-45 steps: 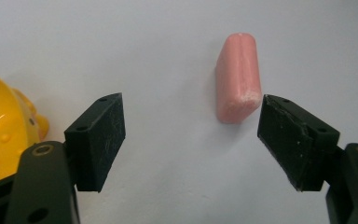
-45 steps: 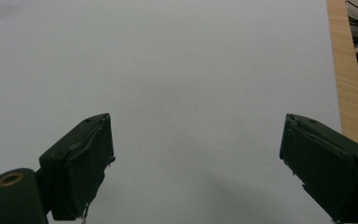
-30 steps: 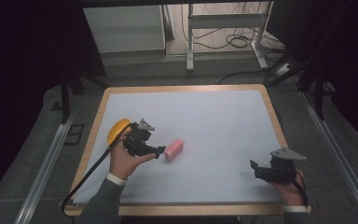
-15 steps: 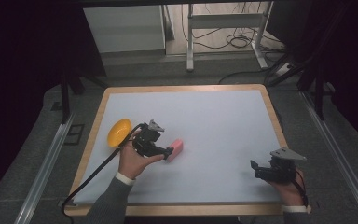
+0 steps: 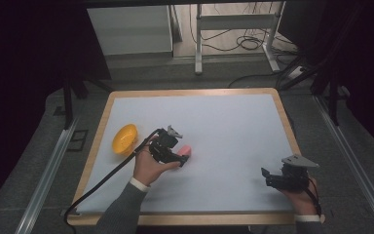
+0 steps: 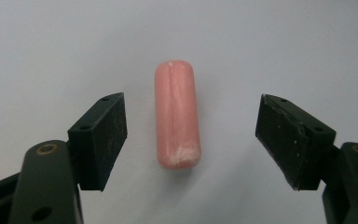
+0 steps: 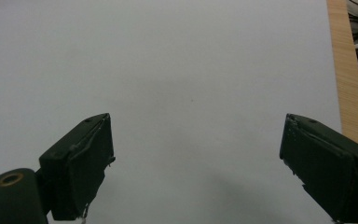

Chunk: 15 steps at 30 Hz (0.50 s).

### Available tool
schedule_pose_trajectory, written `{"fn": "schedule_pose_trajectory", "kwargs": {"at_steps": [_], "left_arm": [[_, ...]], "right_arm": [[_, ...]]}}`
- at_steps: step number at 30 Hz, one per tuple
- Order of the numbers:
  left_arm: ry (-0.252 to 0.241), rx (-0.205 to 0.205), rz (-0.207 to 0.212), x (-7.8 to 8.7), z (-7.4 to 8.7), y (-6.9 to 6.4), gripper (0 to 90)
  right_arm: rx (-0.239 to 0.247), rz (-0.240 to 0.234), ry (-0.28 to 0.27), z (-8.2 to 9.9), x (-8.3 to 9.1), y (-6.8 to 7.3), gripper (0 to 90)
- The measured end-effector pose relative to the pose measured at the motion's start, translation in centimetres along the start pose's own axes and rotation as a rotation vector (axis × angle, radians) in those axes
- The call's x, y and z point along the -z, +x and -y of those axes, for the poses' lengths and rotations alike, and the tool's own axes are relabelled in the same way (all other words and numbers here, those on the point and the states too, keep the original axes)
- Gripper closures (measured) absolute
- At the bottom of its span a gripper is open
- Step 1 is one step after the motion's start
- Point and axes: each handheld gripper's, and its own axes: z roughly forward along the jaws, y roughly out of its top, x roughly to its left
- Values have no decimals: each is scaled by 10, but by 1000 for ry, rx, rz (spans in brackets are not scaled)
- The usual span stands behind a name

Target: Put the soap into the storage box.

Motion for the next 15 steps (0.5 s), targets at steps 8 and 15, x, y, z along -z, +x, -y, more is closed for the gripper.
{"fn": "schedule_pose_trajectory", "kwargs": {"at_steps": [8, 15], "left_arm": [[34, 16, 0, -15, -1, 3, 281], [62, 30, -2, -28, -2, 7, 301]], "right_arm": [[-2, 7, 9, 1, -1, 0, 96], [2, 7, 9, 1, -1, 0, 96]]}}
